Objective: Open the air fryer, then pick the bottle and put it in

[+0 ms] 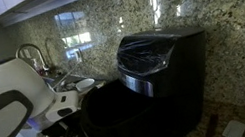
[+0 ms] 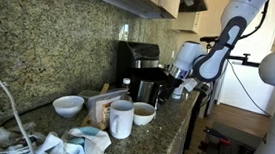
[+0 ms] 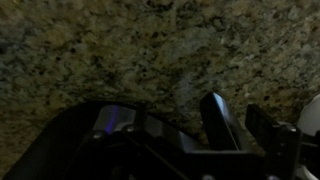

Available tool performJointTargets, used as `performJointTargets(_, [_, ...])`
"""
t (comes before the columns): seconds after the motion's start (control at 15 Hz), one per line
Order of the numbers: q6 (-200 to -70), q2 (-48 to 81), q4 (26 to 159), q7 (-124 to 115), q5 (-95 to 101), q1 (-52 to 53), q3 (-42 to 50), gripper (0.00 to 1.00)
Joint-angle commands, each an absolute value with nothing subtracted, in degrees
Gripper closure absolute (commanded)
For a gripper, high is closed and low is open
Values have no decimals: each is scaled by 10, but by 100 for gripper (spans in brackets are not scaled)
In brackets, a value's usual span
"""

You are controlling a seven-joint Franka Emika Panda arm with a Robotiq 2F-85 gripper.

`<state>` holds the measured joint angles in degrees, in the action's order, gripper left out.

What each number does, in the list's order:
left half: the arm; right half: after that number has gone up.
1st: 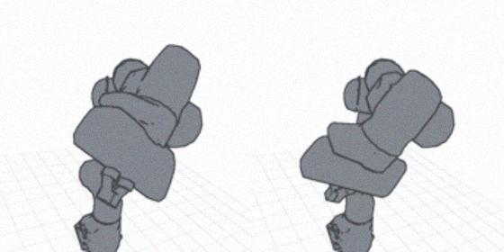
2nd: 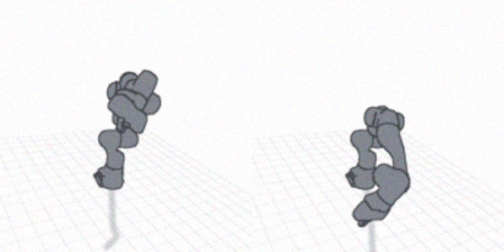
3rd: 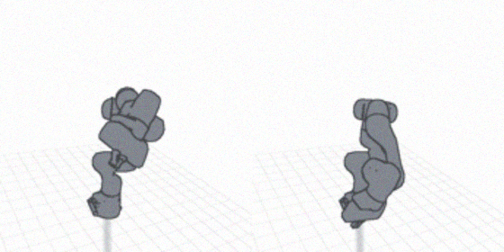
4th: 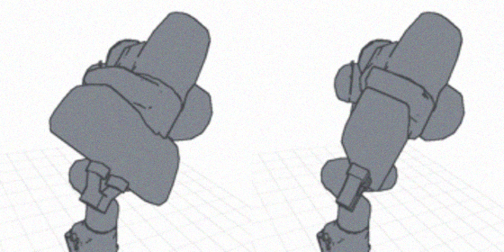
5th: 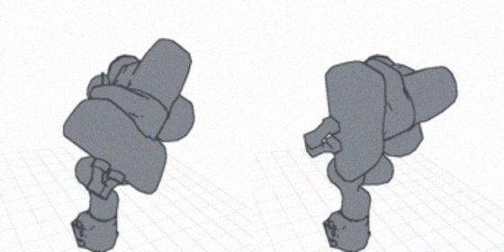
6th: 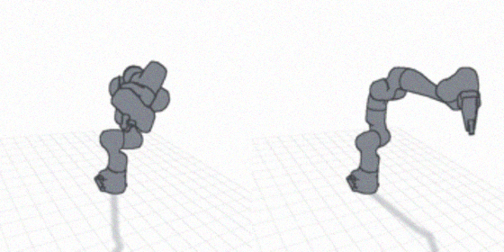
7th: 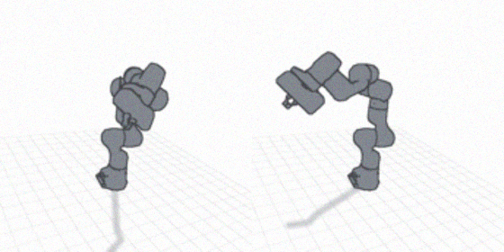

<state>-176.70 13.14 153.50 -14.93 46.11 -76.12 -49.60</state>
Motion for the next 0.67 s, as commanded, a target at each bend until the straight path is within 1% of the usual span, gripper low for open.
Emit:
performJointTargets(0.0, [-1744, 110, 1538, -138, 438, -789, -536, 0])
performJointTargets(0.33, [-1699, 92, 1533, -124, 395, -842, -609, 0])
performJointTargets(0.6, [-1661, 58, 1516, -88, 332, -913, -701, 0])
